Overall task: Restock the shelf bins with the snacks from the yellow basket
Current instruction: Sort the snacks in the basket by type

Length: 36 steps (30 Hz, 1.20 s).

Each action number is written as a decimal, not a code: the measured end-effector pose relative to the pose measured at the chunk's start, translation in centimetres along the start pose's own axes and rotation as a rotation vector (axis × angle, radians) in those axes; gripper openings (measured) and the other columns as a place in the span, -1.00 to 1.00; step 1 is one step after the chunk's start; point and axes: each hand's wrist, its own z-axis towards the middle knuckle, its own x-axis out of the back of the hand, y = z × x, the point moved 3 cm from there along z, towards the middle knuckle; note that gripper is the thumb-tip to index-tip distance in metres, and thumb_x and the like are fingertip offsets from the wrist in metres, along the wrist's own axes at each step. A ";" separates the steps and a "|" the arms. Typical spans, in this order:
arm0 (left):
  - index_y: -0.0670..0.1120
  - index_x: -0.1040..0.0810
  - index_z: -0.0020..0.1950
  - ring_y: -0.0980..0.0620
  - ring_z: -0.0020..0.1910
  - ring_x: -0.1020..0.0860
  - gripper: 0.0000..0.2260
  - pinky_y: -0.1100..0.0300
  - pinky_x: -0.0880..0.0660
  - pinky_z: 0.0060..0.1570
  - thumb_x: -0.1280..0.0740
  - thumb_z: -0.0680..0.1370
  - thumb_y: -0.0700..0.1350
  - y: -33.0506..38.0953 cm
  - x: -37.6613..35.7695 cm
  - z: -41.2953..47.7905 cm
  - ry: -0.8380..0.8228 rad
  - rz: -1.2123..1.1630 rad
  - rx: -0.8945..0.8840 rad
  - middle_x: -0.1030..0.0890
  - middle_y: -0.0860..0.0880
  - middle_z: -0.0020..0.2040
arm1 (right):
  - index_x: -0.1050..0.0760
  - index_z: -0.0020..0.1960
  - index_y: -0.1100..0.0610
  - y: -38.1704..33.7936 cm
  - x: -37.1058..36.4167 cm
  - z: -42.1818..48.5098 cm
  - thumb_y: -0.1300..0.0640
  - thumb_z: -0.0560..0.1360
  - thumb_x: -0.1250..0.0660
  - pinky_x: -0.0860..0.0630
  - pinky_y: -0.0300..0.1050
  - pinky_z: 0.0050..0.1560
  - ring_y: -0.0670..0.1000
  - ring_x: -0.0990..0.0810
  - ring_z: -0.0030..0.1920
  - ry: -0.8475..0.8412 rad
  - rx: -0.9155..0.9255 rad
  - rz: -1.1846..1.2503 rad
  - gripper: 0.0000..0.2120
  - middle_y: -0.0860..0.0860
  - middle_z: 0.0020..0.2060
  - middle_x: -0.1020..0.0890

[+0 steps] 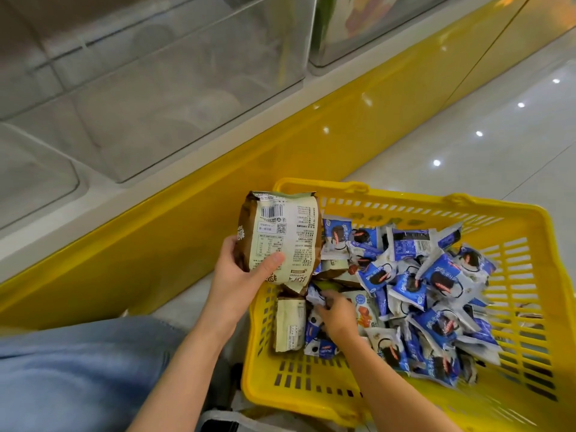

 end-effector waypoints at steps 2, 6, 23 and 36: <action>0.16 -0.39 0.08 0.25 -0.09 -0.62 -0.48 0.38 -0.54 -0.25 -0.49 0.18 0.08 0.0 -0.1 0.0 -0.003 0.005 -0.006 -0.64 0.27 -0.10 | -0.48 0.26 0.17 0.3 0.8 -0.2 0.23 0.51 -0.31 -0.56 -0.09 0.04 0.06 -0.60 0.00 0.056 0.018 0.035 -0.68 0.12 0.12 -0.60; 0.16 -0.39 0.09 0.23 -0.06 -0.62 -0.43 0.27 -0.58 -0.16 -0.49 0.14 0.16 0.1 -0.6 0.0 -0.014 0.011 -0.022 -0.64 0.27 -0.06 | -0.56 0.17 0.23 0.3 2.9 -1.0 0.27 0.50 -0.32 -0.59 -0.16 -0.03 -0.07 -0.63 -0.20 0.100 0.059 0.156 -0.75 0.07 -0.09 -0.67; 0.28 -0.42 0.15 0.21 0.10 -0.56 -0.59 0.24 -0.51 0.06 -0.32 0.33 0.28 -0.4 -5.1 -2.2 -0.166 -0.033 -0.036 -0.60 0.22 0.11 | -0.41 0.30 0.13 0.5 23.4 -9.1 0.08 0.57 -0.22 -0.43 -0.17 0.04 0.07 -0.51 0.09 0.554 0.432 -0.323 -0.68 0.09 0.21 -0.44; 0.09 -0.46 0.17 0.19 -0.05 -0.62 -0.62 0.38 -0.54 -0.25 -0.35 0.37 0.09 -0.6 -0.1 -2.1 -0.062 -0.021 -0.057 -0.66 0.13 -0.01 | -0.21 0.39 0.14 -0.9 4.0 -5.8 -0.03 0.58 -0.18 -0.40 -0.10 0.22 0.09 -0.43 0.26 -0.172 0.336 -0.254 -0.55 0.09 0.27 -0.42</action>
